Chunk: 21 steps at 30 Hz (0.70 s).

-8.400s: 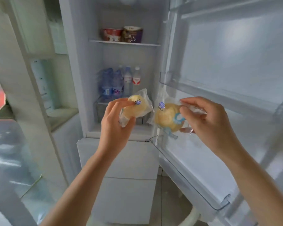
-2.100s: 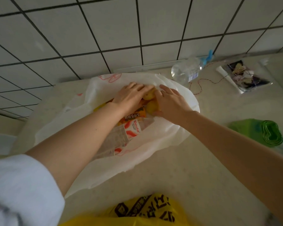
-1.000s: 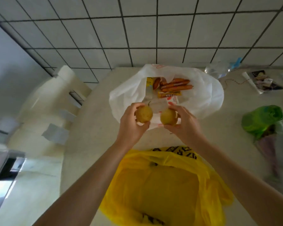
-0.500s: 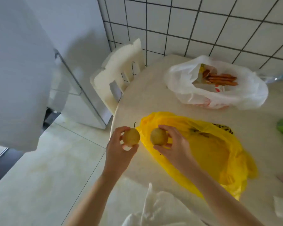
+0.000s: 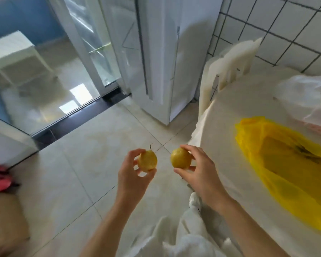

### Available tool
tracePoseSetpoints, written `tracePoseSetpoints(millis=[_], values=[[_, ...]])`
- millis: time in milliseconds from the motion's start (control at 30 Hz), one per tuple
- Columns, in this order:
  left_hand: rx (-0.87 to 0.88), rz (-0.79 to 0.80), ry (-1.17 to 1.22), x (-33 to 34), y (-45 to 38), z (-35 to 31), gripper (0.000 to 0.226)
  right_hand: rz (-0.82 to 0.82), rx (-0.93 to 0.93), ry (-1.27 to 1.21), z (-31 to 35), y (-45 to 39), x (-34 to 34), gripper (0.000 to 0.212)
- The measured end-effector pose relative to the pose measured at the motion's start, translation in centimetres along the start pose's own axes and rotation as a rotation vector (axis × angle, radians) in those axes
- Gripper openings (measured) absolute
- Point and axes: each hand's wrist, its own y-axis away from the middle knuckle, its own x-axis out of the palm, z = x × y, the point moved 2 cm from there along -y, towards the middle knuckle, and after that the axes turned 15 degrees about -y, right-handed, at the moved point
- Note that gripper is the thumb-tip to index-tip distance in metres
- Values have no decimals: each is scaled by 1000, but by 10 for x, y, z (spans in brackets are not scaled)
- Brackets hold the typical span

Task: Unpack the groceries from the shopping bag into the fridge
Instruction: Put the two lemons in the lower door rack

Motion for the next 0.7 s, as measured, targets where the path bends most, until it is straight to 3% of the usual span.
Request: tracePoseSetpoints(millis=[300,700], values=[[-104,-198,7,-97,-14,60,59,187,-89,68,40,-21,109,65],[30,-308,-74,-170,-177,66,61,141,-247,78,119,-158,177,66]])
